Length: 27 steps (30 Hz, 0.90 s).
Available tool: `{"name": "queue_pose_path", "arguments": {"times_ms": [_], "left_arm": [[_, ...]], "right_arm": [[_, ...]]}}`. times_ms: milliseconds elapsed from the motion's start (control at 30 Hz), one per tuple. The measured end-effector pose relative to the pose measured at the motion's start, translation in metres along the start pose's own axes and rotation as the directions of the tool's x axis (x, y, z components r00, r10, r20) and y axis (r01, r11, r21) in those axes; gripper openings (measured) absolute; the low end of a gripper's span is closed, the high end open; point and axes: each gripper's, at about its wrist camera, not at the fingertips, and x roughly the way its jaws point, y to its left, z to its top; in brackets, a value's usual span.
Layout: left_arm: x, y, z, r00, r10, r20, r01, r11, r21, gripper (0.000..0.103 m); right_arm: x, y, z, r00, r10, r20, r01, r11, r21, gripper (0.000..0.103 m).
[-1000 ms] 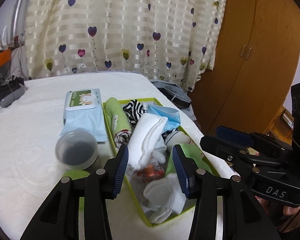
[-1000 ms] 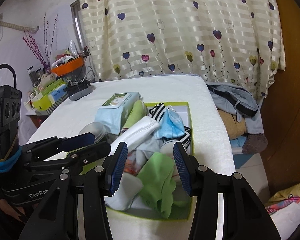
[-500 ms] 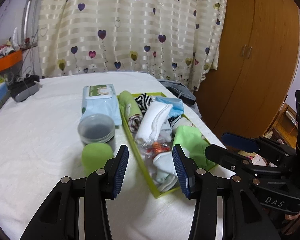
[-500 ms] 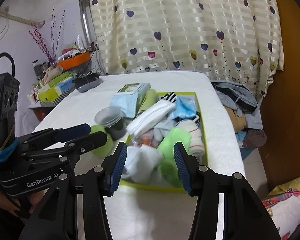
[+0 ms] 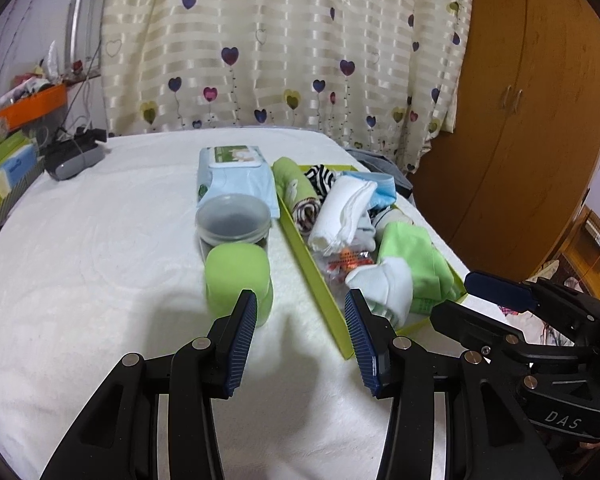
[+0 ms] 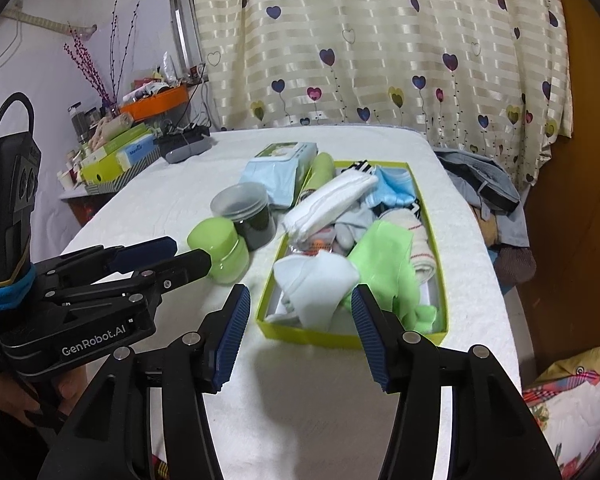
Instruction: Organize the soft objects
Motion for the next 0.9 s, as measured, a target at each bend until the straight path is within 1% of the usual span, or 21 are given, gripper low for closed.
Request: {"name": "queue_pose_path", "arguments": {"times_ms": [300, 433, 533, 600, 667, 767, 900], "left_arm": [[0.004, -0.001, -0.005, 1.0, 0.006, -0.011, -0.006, 1.0, 0.011, 0.045], [0.007, -0.006, -0.007, 0.999, -0.044, -0.02, 0.044, 0.999, 0.02, 0.045], [0.011, -0.012, -0.007, 0.996, -0.086, -0.025, 0.086, 0.996, 0.032, 0.045], [0.015, -0.017, -0.007, 0.992, -0.116, -0.041, 0.118, 0.992, 0.035, 0.045], [0.021, -0.023, -0.009, 0.99, -0.131, -0.058, 0.133, 0.99, 0.043, 0.045], [0.03, -0.031, -0.011, 0.987, -0.141, -0.082, 0.145, 0.988, 0.049, 0.045], [0.044, -0.038, -0.008, 0.986, -0.126, -0.111, 0.133, 0.99, 0.055, 0.045]], "right_arm": [[0.003, 0.006, -0.006, 1.0, 0.003, -0.015, -0.003, 1.0, -0.012, 0.054], [0.007, 0.003, -0.008, 1.0, 0.001, -0.024, -0.002, 1.0, -0.007, 0.054], [0.008, -0.007, -0.01, 0.999, -0.016, -0.027, 0.017, 1.0, 0.015, 0.054], [0.008, -0.013, -0.011, 0.999, -0.031, -0.027, 0.032, 0.999, 0.028, 0.054], [0.008, -0.019, -0.012, 0.998, -0.048, -0.031, 0.049, 0.998, 0.04, 0.054], [0.012, -0.03, -0.013, 0.998, -0.058, -0.038, 0.06, 0.997, 0.057, 0.054], [0.014, -0.044, -0.015, 0.996, -0.073, -0.041, 0.076, 0.994, 0.084, 0.054]]}}
